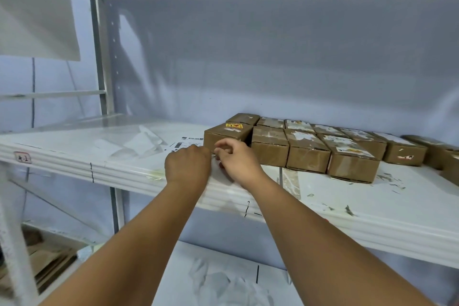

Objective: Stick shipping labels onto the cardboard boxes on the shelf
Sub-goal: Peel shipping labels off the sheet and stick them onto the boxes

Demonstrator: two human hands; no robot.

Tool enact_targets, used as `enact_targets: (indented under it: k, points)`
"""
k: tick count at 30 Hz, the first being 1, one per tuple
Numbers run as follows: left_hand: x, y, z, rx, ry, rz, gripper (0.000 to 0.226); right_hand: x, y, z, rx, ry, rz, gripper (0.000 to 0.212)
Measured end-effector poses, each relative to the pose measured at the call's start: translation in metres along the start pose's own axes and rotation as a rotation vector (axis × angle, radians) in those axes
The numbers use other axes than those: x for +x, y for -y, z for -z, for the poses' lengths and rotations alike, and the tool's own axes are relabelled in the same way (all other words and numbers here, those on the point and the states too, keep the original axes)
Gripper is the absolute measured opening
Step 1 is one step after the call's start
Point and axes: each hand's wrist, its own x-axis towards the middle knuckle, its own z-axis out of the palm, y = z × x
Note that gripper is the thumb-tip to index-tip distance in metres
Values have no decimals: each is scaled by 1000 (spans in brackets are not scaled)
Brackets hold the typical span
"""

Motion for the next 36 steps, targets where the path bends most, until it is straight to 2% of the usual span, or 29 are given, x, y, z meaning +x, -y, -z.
enact_targets:
  k: [3, 5, 12, 16, 18, 19, 21, 23, 24, 26, 29, 31, 33, 36]
  points:
    - [-3, 3, 2, -19, -46, -23, 27, 2, -1, 0, 34, 37, 18, 32]
    - [-4, 5, 3, -65, -70, -28, 24, 3, -2, 1, 67, 56, 15, 33]
    - [-5, 11, 6, -557, -282, 91, 27, -2, 5, 5, 113, -3, 26, 41]
    - [-7, 5, 5, -700, -400, 2, 22, -4, 8, 9, 395, 15, -30, 42]
    - [-10, 2, 6, -790, -428, -72, 27, -5, 9, 11, 491, -11, -39, 37]
    - [-11, 0, 7, -881, -389, -96, 35, -5, 9, 12, 513, -24, -32, 33]
    - [-12, -1, 9, -1234, -240, -82, 44, -3, 6, 13, 564, -64, -26, 22]
    - [-5, -2, 9, -1584, -187, 104, 34, -1, 3, 14, 607, -112, -87, 22]
    - [2, -1, 7, -1661, -217, 225, 23, -1, 3, 15, 607, -126, -112, 25]
    - [14, 1, 5, -1744, -213, 392, 7, -1, 3, 13, 562, -117, -109, 31]
    - [25, 1, -3, -1951, 25, 447, 23, -1, 3, 11, 485, -108, -82, 47]
    - [24, 1, -7, -1987, 118, 435, 32, -1, 1, 12, 500, -142, -79, 54]
    - [22, 0, -10, -1998, 156, 414, 37, 0, 0, 13, 494, -205, -78, 46]
    - [20, -2, -7, -1963, 73, 440, 30, -5, 5, 17, 492, -266, -120, 12]
